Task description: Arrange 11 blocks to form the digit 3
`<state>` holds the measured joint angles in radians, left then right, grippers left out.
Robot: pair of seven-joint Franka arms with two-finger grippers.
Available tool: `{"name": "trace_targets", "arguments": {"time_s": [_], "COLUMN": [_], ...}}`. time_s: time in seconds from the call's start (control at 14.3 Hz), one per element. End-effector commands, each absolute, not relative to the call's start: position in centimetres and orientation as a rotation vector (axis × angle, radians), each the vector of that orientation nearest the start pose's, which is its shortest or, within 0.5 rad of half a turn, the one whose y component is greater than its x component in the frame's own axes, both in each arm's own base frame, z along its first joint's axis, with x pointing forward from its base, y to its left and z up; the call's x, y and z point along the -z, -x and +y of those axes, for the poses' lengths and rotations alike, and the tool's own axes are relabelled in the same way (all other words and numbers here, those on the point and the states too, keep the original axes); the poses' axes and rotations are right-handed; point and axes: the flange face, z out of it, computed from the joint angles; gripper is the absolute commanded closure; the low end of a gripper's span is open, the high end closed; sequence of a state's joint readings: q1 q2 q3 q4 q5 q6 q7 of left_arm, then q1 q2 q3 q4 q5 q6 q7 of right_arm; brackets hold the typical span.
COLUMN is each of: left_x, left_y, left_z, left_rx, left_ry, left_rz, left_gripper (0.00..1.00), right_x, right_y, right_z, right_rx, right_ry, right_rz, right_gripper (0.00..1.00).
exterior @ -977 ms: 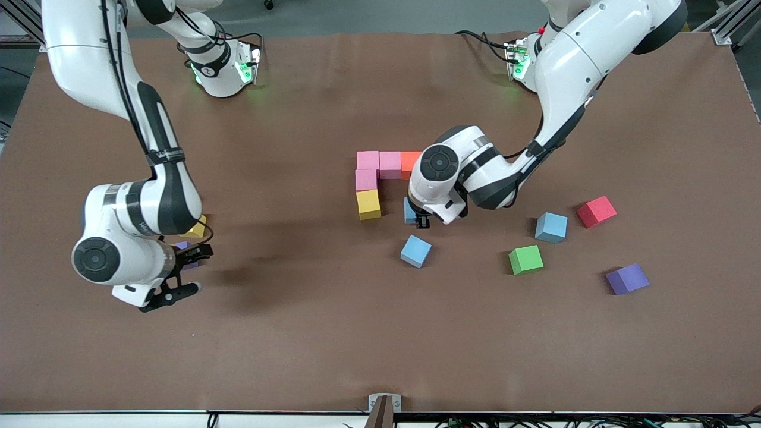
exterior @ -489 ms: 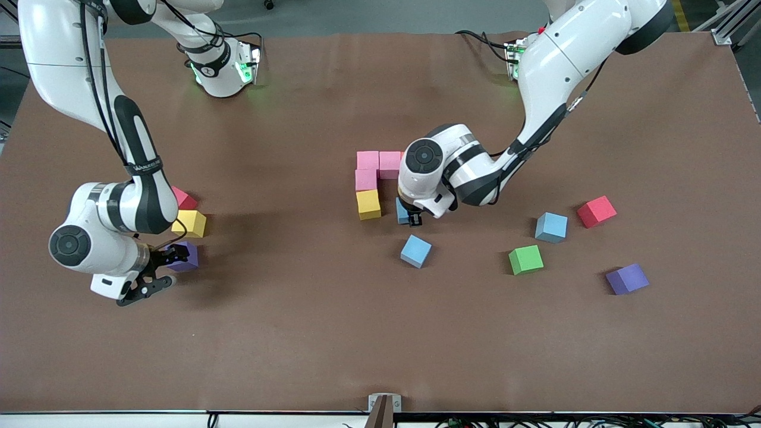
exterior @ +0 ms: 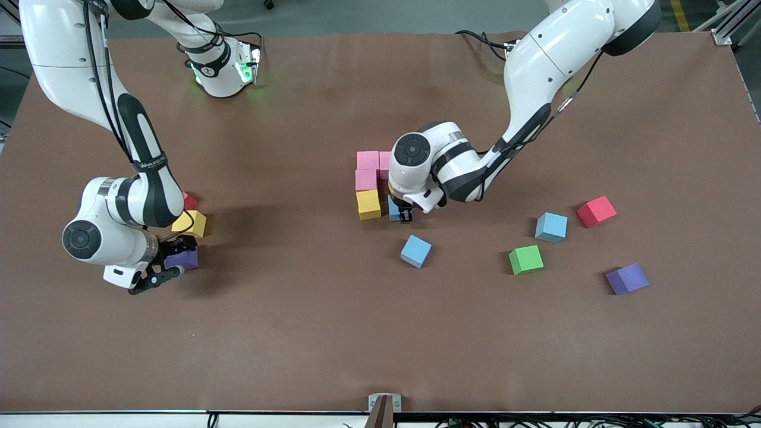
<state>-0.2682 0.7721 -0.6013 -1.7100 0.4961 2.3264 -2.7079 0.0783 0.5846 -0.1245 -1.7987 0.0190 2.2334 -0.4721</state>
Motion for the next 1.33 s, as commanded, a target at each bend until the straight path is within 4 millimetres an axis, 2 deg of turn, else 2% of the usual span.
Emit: {"name": "trace_targets", "arguments": {"time_s": [0.0, 0.07, 0.21, 0.35, 0.56, 0.7, 0.91, 1.05, 1.26], "left_x": [-19.3, -18.7, -18.0, -17.6, -17.6, -17.8, -17.9, -17.8, -17.7], "left_y": [-46.5, -46.5, -45.8, -45.9, -45.9, -45.0, -44.9, -44.6, -44.6], "left_z": [-48.3, -48.3, -48.9, -48.8, -49.0, -49.9, -50.1, -50.3, -50.3], "left_rx": [0.049, 0.045, -0.003, -0.032, -0.03, -0.029, -0.021, -0.015, -0.018], "left_ry": [-2.138, -2.135, -2.132, -2.134, -2.137, -2.156, -2.15, -2.153, -2.153], "left_rz": [2.255, 2.259, 2.241, 2.234, 2.226, 2.204, 2.21, 2.212, 2.211], "left_gripper": [0.81, 0.81, 0.81, 0.81, 0.81, 0.81, 0.81, 0.81, 0.81], "right_x": [-21.5, -21.4, -21.3, -21.3, -21.6, -22.6, -25.5, -27.6, -29.6], "right_y": [-62.9, -62.9, -62.8, -62.8, -62.8, -63.3, -64.9, -65.8, -66.4], "right_z": [-2.7, -2.6, -2.6, -2.6, -1.9, -0.3, 3.0, 5.5, 10.7], "right_rx": [-0.169, -0.155, -0.159, -0.157, -0.165, -0.154, -0.182, -0.186, -0.178], "right_ry": [3.074, 3.077, 3.076, 3.078, 3.074, 3.07, 3.068, 3.079, 3.105], "right_rz": [-0.645, -0.648, -0.648, -0.648, -0.664, -0.689, -0.703, -0.669, -0.593], "right_gripper": [0.0, 0.0, 0.13, 0.42, 0.71, 0.75, 0.75, 0.75, 0.75]}}
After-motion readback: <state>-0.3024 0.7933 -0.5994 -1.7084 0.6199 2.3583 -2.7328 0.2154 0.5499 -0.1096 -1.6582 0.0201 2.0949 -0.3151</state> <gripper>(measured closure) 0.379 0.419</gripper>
